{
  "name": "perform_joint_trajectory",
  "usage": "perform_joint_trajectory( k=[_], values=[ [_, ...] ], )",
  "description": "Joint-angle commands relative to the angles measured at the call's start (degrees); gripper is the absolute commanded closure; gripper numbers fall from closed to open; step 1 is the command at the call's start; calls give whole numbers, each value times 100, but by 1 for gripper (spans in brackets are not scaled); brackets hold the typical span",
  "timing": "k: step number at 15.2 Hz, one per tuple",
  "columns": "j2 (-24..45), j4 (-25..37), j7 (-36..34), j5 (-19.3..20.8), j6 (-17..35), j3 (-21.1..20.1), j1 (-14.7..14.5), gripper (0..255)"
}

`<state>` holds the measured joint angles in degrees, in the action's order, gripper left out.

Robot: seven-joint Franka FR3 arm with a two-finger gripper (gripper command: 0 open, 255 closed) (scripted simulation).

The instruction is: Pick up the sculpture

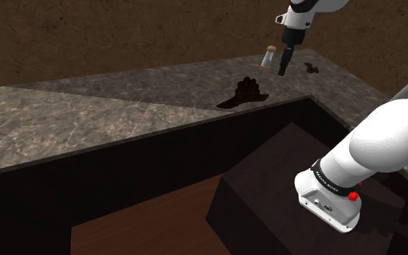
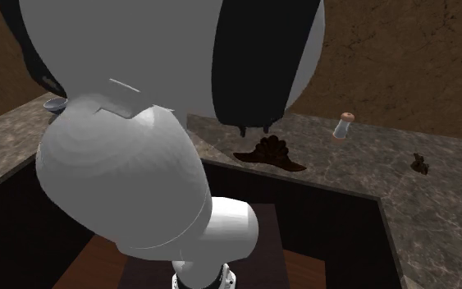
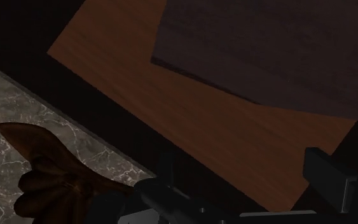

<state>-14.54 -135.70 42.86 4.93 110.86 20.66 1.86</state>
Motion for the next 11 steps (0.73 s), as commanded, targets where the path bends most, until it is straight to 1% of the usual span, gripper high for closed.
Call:
perform_joint_trajectory(
  k=[1, 6, 11],
  values=[
    [453, 228, 394, -60, 216, 149, -4, 0],
    [1639, 863, 1358, -404, 694, 373, 55, 0],
    [2853, 1699, 2268, -861, 978, 364, 274, 0]
  ],
)
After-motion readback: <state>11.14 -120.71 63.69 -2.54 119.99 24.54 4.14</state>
